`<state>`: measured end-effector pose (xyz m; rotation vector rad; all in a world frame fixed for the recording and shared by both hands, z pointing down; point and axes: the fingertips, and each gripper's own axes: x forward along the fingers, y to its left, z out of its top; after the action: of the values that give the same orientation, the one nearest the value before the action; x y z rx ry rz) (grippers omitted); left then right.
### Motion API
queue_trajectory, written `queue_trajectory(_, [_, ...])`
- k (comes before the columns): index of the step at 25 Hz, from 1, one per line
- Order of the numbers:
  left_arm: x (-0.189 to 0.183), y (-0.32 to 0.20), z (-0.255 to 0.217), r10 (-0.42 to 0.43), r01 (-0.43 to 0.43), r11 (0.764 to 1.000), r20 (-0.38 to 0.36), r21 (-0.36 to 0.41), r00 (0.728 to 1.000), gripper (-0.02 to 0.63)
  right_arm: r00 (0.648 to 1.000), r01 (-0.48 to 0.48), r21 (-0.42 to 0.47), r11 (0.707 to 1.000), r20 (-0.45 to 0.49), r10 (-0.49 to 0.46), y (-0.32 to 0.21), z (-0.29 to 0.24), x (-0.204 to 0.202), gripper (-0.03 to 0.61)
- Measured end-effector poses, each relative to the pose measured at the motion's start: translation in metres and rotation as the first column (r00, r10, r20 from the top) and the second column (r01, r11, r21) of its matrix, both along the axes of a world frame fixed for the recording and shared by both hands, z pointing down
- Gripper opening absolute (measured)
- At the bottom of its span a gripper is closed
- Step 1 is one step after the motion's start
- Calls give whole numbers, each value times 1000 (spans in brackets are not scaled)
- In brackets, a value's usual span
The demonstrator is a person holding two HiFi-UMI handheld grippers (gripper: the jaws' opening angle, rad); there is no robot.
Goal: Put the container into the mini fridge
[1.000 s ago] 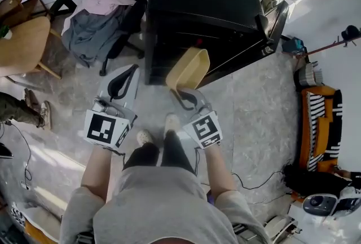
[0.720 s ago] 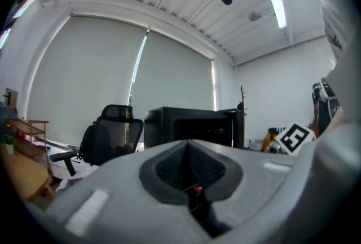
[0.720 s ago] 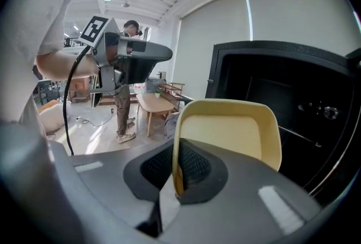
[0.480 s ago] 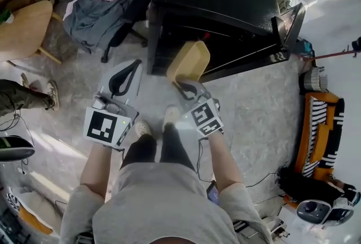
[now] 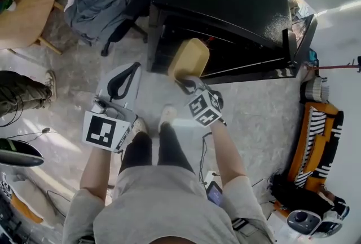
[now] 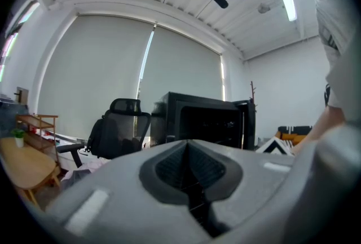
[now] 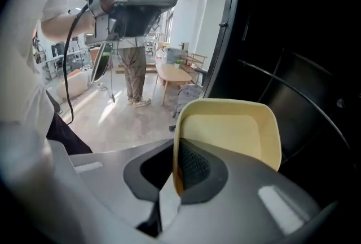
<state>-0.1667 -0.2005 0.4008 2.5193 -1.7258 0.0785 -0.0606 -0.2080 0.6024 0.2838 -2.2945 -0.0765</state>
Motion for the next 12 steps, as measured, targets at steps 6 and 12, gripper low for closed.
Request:
queue_trajectory(6, [1, -5, 10, -45, 45, 999, -2, -10, 999, 2, 991, 79, 11, 997, -112, -78, -27, 26, 5, 5])
queue_trajectory(12, [1, -5, 14, -92, 92, 996, -14, -9, 996, 2, 966, 166, 27, 986, -206, -157, -48, 42, 9, 5])
